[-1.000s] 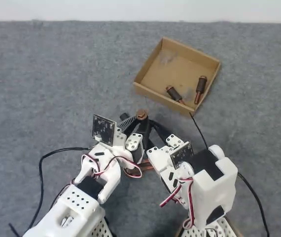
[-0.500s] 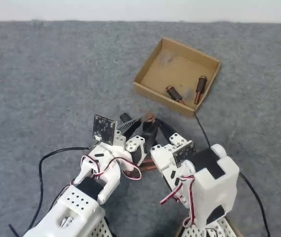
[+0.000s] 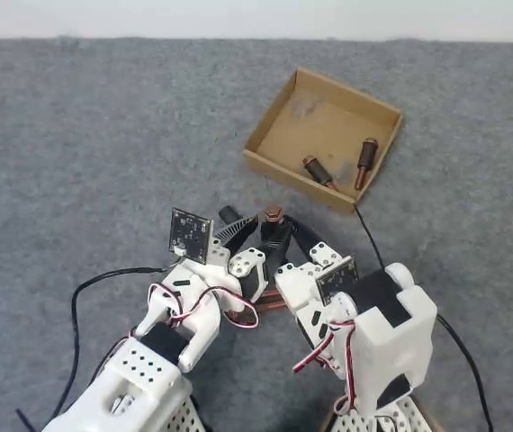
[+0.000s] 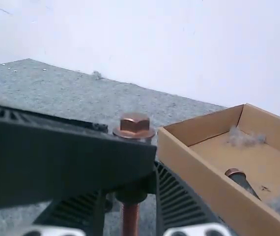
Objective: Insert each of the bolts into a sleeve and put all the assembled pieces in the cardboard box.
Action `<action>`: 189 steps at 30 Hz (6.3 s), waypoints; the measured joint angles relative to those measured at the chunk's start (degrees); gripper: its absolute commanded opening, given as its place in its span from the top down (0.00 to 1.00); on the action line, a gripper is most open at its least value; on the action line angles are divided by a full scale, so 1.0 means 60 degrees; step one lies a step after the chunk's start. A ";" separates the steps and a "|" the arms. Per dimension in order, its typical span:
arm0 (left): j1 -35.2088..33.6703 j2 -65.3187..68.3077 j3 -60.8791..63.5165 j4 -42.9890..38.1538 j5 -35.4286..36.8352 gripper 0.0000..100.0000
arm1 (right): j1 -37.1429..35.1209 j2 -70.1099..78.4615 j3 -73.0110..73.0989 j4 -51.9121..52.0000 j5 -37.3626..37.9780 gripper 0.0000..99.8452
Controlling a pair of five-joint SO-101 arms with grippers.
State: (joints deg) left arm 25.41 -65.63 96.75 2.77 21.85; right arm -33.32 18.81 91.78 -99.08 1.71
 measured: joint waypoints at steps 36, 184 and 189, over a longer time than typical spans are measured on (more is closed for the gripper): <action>-0.5407 -0.6271 -0.0484 0.7971 0.0044 0.98 | 0.0908 0.0000 -0.0029 0.0000 0.0000 0.99; -0.6872 -0.6271 0.0088 0.8161 -0.1231 0.99 | -0.0571 -0.3810 -1.0857 2.5626 0.1670 0.86; -0.6872 -0.6271 0.0088 0.8161 -0.1231 0.99 | -0.0571 -0.1700 -1.2733 2.5612 0.1670 0.86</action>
State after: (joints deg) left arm -15.82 -103.25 97.27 51.74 14.46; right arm -36.75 8.62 15.38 54.59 11.74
